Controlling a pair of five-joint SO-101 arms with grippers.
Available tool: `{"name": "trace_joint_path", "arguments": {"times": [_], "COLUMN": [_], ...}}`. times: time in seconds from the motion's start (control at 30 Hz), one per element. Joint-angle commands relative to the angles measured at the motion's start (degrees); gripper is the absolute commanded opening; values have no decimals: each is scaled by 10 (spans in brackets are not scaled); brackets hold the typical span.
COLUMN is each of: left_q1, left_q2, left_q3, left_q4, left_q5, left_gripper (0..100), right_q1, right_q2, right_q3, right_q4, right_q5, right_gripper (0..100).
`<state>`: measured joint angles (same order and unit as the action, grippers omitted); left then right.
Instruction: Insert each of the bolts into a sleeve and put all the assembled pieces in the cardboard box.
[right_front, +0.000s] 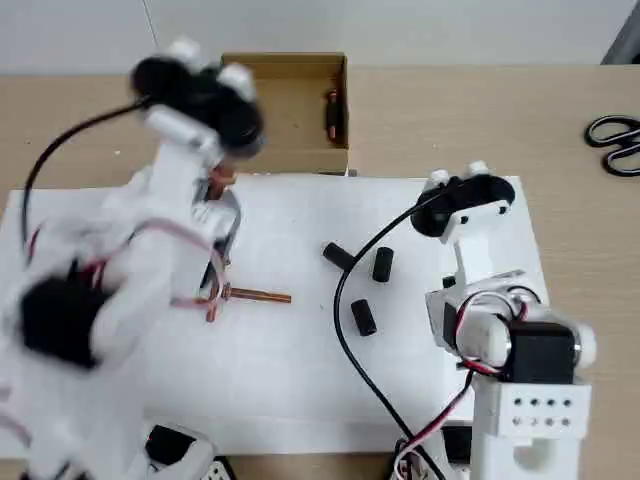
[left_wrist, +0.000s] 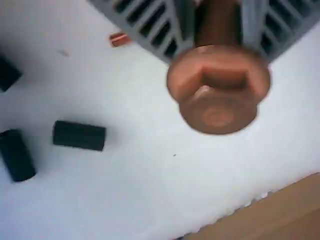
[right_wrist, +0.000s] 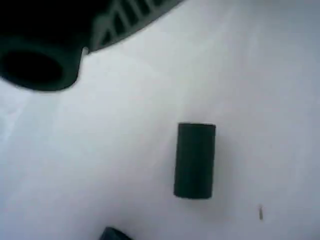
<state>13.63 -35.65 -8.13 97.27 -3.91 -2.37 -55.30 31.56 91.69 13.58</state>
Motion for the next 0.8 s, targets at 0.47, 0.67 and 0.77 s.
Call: {"name": "trace_joint_path", "arguments": {"times": [0.47,0.67,0.77], "left_q1": [4,4,8], "left_q2": [-584,-691,-681], "left_q3": [615,722,724], "left_q4": [-336,-377,-388], "left_q5": [169,200,264], "left_gripper": [5,5,5], "right_q1": [-63,-158,-199], "right_q2": [-290,-376,-421], "right_q3": [259,361,409], "right_q4": [-215,-273,-310], "right_q5": [-81,-83,-83], "right_gripper": [2,2,2]}}
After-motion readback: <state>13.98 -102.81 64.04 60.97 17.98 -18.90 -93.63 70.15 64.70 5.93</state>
